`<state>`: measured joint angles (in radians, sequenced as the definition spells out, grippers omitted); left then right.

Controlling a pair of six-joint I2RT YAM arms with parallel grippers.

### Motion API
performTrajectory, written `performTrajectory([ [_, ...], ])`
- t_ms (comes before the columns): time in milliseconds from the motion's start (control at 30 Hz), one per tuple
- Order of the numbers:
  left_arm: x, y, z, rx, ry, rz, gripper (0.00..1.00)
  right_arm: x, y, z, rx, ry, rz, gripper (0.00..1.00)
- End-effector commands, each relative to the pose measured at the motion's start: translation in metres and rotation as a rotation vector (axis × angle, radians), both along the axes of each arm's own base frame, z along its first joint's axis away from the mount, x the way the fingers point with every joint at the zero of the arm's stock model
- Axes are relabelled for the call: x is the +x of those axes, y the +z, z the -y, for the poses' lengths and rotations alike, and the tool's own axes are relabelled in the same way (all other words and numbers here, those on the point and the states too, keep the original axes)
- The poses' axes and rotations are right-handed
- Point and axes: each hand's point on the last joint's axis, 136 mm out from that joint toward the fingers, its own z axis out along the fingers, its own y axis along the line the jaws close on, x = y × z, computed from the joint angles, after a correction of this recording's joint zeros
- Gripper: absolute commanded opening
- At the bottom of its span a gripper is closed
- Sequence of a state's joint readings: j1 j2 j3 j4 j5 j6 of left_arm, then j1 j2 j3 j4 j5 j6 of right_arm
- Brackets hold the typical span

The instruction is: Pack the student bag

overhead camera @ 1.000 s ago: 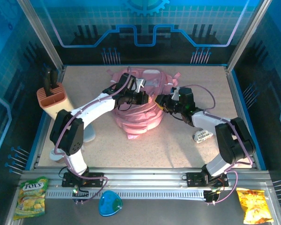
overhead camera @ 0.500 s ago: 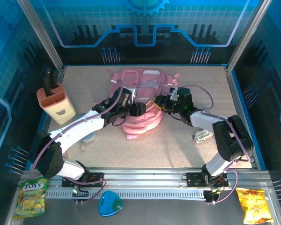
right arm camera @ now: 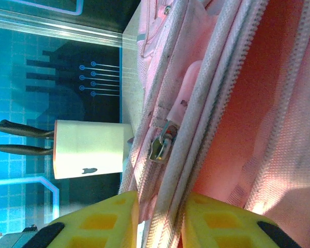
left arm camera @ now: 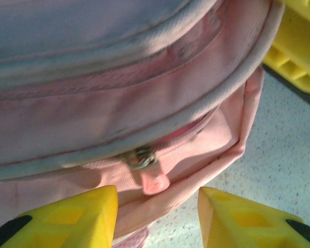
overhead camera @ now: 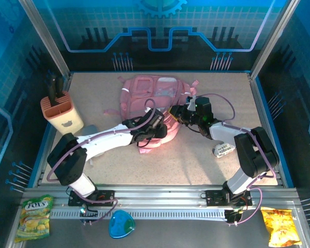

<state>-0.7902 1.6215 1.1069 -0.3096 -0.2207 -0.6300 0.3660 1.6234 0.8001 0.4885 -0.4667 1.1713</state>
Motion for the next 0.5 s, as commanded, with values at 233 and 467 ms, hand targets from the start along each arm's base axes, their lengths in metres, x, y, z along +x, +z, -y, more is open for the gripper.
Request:
performTrajectory([
  [233, 0.018, -0.008, -0.005, 0.084, 0.128, 0.019, 0.36, -0.002, 0.023, -0.015, 0.039, 0.056, 0.087, 0.28],
  [467, 0.018, -0.013, -0.008, 0.102, 0.139, 0.011, 0.28, -0.001, 0.022, -0.016, 0.039, 0.057, 0.085, 0.28],
])
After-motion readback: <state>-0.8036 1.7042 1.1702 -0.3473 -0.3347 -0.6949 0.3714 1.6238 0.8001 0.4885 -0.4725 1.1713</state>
